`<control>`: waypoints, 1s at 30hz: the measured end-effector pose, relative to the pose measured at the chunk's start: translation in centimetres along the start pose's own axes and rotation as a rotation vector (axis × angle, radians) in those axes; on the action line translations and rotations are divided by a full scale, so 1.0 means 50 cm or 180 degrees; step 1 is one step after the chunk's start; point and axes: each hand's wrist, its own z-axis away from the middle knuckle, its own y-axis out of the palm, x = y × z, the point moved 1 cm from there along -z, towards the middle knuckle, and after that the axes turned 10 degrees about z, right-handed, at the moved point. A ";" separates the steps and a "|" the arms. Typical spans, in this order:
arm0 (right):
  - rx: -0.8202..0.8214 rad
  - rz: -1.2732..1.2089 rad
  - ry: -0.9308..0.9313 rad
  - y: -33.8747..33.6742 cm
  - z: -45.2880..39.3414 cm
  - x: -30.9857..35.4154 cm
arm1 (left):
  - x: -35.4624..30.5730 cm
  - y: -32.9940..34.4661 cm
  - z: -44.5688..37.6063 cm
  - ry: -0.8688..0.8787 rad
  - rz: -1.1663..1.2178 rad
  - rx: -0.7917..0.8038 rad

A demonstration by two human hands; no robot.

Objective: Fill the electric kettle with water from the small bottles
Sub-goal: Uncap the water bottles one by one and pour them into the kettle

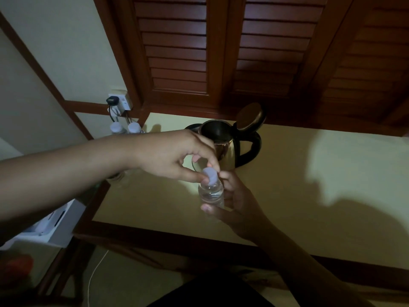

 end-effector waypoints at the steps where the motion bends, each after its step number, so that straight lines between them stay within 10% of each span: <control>1: 0.0017 -0.0033 -0.0003 -0.002 0.001 -0.003 | -0.003 0.001 -0.003 -0.0027 -0.0012 0.0019; 7: -0.0132 -0.0054 0.0085 -0.012 0.010 -0.024 | -0.023 0.018 -0.017 -0.0064 -0.0250 -0.0151; 12: -0.0381 0.0018 0.0066 -0.004 0.019 -0.037 | -0.044 0.086 -0.030 -0.0008 -0.1961 -0.1008; 22: -0.0500 0.0163 0.0151 0.003 0.026 -0.060 | 0.014 0.098 0.029 -0.0815 -0.0216 -0.1541; 30: -0.0647 0.0294 0.0498 0.040 0.013 -0.100 | 0.197 0.233 0.069 -0.1892 -0.0212 -0.0732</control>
